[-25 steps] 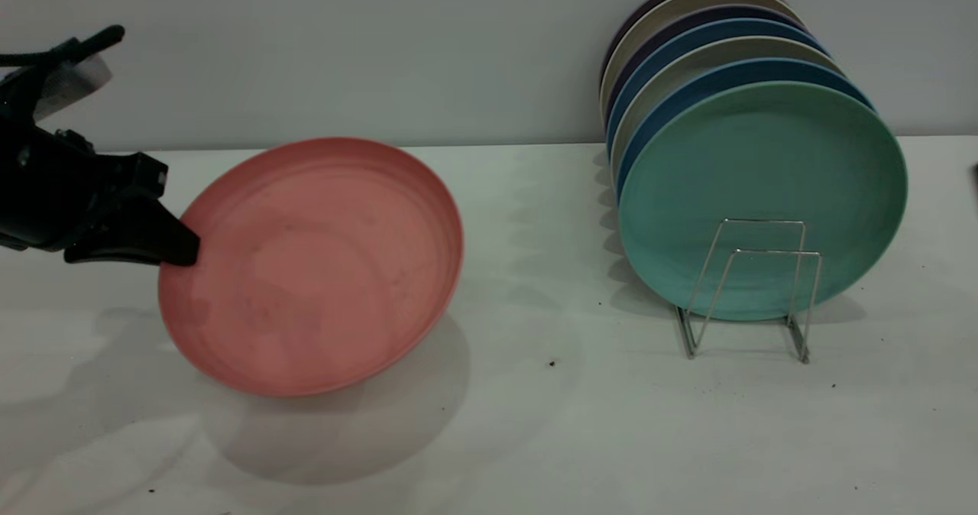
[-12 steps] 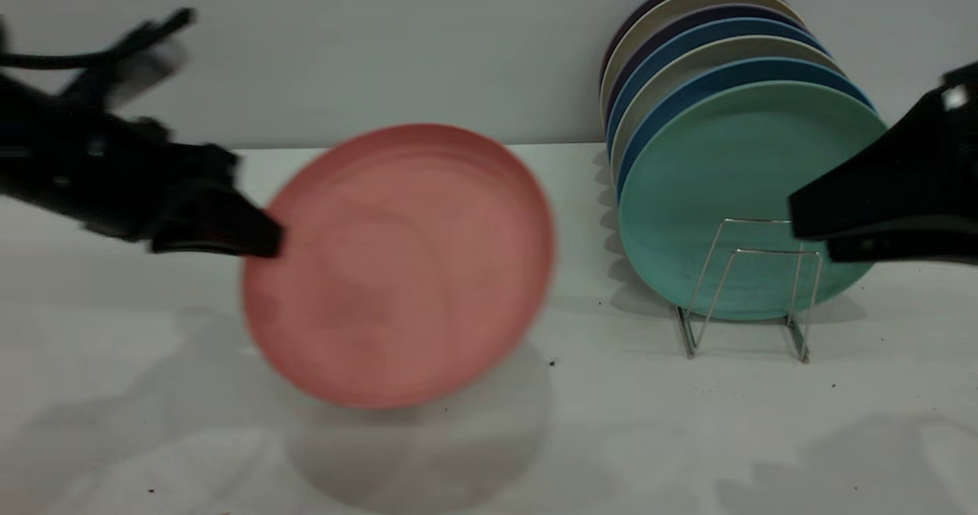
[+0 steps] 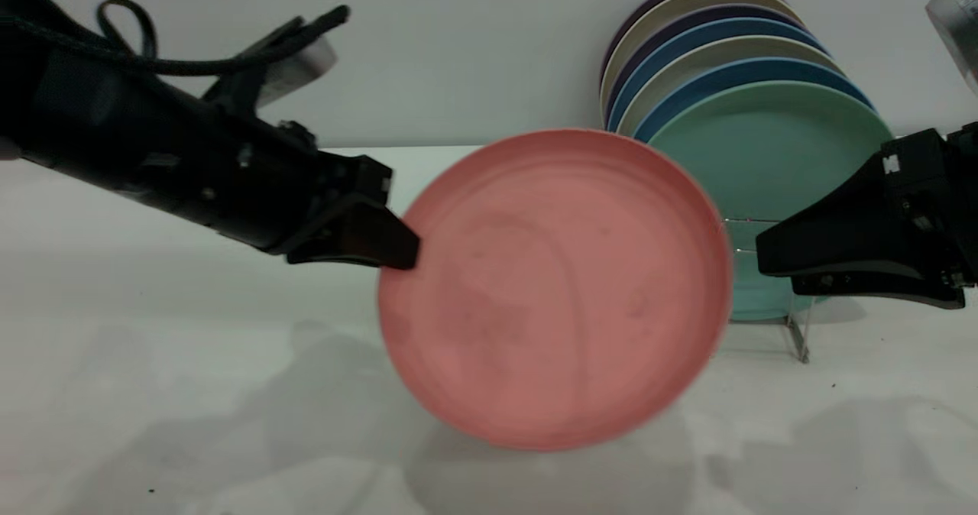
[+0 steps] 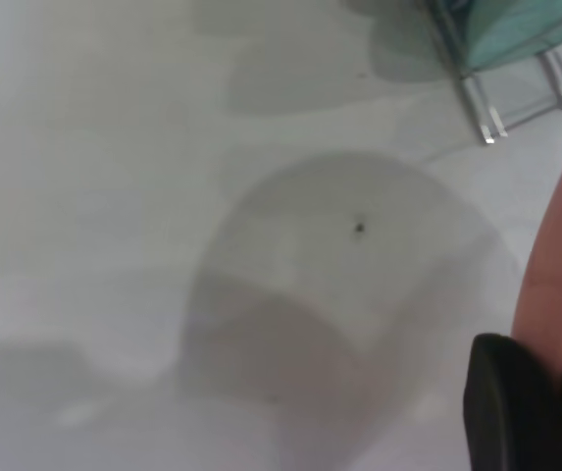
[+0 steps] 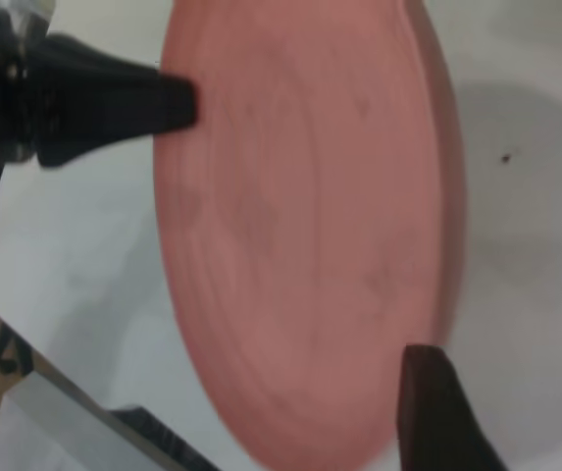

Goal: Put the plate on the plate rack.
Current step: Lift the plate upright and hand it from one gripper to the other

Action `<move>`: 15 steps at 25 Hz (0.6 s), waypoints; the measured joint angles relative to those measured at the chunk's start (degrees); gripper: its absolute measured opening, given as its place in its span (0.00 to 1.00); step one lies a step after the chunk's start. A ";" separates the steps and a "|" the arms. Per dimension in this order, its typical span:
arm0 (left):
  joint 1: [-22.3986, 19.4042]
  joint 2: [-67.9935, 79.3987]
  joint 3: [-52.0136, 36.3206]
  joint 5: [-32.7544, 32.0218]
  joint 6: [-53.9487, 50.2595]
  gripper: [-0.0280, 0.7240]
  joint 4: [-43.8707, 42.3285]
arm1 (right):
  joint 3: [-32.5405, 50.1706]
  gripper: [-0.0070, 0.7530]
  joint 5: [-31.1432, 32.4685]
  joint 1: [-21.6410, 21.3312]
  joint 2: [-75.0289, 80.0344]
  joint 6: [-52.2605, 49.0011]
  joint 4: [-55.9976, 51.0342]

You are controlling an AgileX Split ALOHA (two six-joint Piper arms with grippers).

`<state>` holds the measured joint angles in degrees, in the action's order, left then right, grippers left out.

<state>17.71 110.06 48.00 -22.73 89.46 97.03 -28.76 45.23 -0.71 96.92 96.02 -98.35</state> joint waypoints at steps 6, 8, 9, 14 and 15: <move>2.54 0.00 0.04 0.00 2.09 0.06 3.00 | -0.54 0.51 0.10 0.00 1.19 1.09 -1.70; 2.54 0.00 0.04 -0.05 2.09 0.06 3.27 | -0.54 0.51 0.10 0.00 1.41 1.40 -1.98; 2.54 0.00 0.10 -0.25 2.09 0.06 3.27 | -0.54 0.51 0.10 0.16 1.56 1.40 -2.11; 3.08 0.00 0.78 -2.04 1.49 0.06 3.27 | -0.72 0.51 0.16 2.03 3.16 2.01 -3.11; 3.53 0.00 0.95 -2.21 1.20 0.06 3.27 | -1.01 0.51 0.16 2.49 3.59 2.08 -3.11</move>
<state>21.25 110.06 48.94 -24.93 90.66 100.30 -29.77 45.39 1.78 100.51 98.10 -101.46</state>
